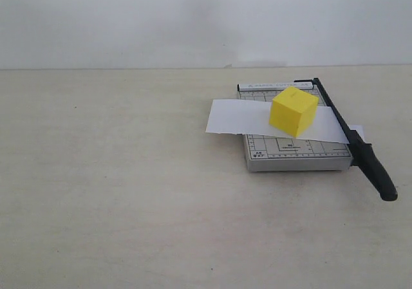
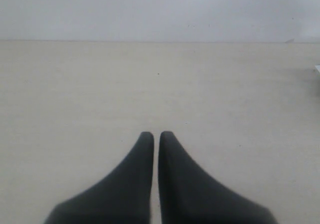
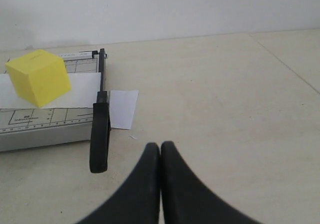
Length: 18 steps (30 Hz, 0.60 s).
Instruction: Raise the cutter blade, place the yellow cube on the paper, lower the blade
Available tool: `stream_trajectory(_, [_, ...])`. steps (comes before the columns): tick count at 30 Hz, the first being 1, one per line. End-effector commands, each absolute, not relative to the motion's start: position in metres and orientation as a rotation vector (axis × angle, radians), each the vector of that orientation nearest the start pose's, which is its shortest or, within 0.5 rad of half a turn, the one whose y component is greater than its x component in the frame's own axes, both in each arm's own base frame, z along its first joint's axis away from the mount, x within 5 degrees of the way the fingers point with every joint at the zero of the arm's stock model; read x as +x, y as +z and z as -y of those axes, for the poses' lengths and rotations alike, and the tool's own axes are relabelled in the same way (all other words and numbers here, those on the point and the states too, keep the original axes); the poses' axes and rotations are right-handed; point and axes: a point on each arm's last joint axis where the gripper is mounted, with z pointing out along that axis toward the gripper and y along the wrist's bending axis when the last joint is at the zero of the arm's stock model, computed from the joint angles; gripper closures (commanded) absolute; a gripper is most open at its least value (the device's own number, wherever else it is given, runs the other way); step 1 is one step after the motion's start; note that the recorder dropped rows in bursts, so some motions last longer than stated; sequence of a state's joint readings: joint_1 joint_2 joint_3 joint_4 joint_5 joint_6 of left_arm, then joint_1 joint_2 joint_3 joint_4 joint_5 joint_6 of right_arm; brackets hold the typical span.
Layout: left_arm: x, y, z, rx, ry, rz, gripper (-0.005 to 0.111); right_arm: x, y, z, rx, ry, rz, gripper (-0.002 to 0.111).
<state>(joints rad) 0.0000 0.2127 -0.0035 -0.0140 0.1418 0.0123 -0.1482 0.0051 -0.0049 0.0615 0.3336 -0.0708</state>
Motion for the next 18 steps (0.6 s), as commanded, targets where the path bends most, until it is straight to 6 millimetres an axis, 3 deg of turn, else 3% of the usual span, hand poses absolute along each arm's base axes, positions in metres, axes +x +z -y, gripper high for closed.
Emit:
stream_trajectory(1, [0.071,0.188,0.000,-0.002,-0.004,-1.824,0.102,0.054,0.184,0.005,0.140,-0.048,-1.797,0.108])
stream_trajectory(12, [0.070,0.189,0.000,0.000,-0.006,-1.802,0.102,0.054,0.184,0.005,0.143,-0.045,-1.797,0.108])
stream_trajectory(18, [0.056,0.195,-0.006,-0.091,0.083,-1.685,0.102,0.054,0.184,0.005,0.143,-0.045,-1.797,0.108])
